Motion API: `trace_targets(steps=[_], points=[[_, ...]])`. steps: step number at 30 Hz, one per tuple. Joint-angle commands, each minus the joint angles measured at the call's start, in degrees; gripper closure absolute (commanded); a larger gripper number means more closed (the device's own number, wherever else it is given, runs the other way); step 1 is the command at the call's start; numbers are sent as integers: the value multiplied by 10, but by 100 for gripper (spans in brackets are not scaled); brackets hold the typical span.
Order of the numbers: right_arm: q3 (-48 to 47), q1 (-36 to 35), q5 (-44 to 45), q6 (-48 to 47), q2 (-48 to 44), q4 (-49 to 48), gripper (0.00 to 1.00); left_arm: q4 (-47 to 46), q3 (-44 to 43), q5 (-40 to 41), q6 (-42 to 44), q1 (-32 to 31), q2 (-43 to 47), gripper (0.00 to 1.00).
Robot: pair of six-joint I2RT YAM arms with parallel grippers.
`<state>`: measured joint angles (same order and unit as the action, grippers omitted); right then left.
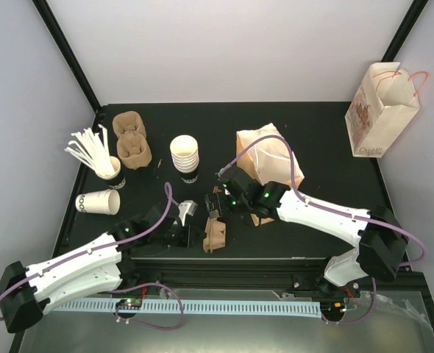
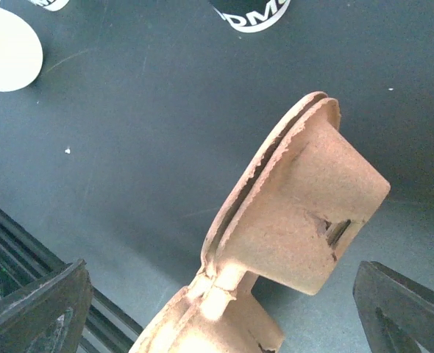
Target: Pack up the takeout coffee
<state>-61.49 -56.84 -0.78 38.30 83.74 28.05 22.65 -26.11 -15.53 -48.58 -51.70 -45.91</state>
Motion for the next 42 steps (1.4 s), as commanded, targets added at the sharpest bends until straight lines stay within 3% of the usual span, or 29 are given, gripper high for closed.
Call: trace_targets(steps=[1,10,19,29,42], points=[[7,3,30,21,-3,-17,0,-12,1,-12,5,5,16,99],[15,8,-13,41,28,-72,0,-9,6,-16,5,5,24,98],[32,21,-29,58,45,-103,14,-10,10,-17,4,5,28,98],[48,23,-26,50,12,-93,9,-10,11,-12,2,5,21,98],[98,23,-17,69,-19,-110,10,18,10,15,-3,5,21,99]])
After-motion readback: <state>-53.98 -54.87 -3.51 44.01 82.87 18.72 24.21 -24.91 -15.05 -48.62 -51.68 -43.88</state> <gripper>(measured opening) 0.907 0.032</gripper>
